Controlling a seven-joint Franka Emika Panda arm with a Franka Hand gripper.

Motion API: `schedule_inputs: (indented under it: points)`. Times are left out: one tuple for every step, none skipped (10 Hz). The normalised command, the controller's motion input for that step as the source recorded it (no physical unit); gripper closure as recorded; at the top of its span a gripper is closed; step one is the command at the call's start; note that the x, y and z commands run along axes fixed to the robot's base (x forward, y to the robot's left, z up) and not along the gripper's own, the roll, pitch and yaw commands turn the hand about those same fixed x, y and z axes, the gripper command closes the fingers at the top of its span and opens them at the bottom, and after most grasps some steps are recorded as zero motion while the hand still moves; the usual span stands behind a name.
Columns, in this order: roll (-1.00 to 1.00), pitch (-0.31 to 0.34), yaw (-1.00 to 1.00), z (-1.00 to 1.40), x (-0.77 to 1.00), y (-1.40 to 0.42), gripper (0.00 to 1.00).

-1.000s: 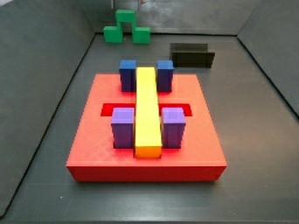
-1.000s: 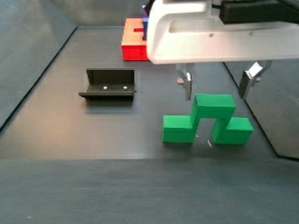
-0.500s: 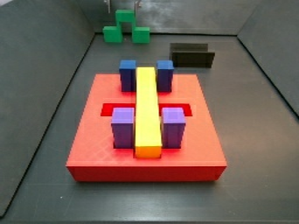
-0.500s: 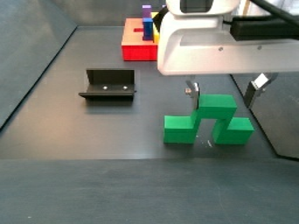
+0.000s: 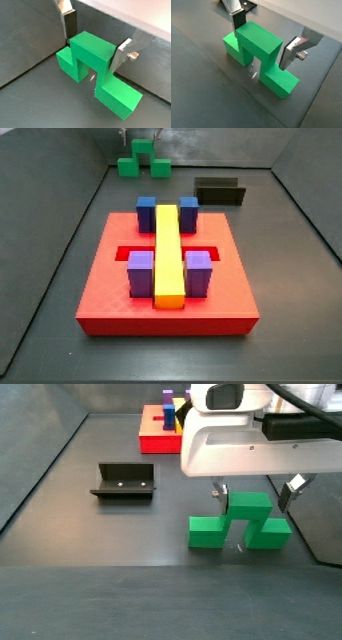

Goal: Pick up the green object. Move up. Move to above the board. Insert the green object.
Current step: Pick up the green object.

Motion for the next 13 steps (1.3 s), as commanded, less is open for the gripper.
schedule_inputs:
  points:
    - [0.0, 0.0, 0.06, -0.16, 0.0, 0.0, 0.0]
    - [0.0, 0.0, 0.06, -0.16, 0.0, 0.0, 0.0]
    - [0.0, 0.0, 0.07, -0.09, 0.03, 0.0, 0.0]
    - [0.0, 0.0, 0.07, -0.07, 0.02, 0.0, 0.0]
    - [-0.01, 0.0, 0.05, -0.05, 0.0, 0.0, 0.0]
    - [-0.01, 0.0, 0.05, -0.03, 0.01, 0.0, 0.0]
    - [-0.01, 0.0, 0.04, -0.05, 0.0, 0.0, 0.0]
    - [-0.03, 0.0, 0.01, -0.05, 0.0, 0.0, 0.0]
    - [-0.03, 0.0, 0.0, -0.05, 0.0, 0.0, 0.0]
    - [-0.02, 0.0, 0.0, -0.04, 0.01, -0.01, 0.0]
    - [-0.02, 0.0, 0.0, -0.05, 0.0, 0.0, 0.0]
    - [-0.07, 0.0, 0.02, -0.08, 0.0, 0.0, 0.0]
    - [-0.01, 0.0, 0.0, -0.07, 0.0, -0.02, 0.0]
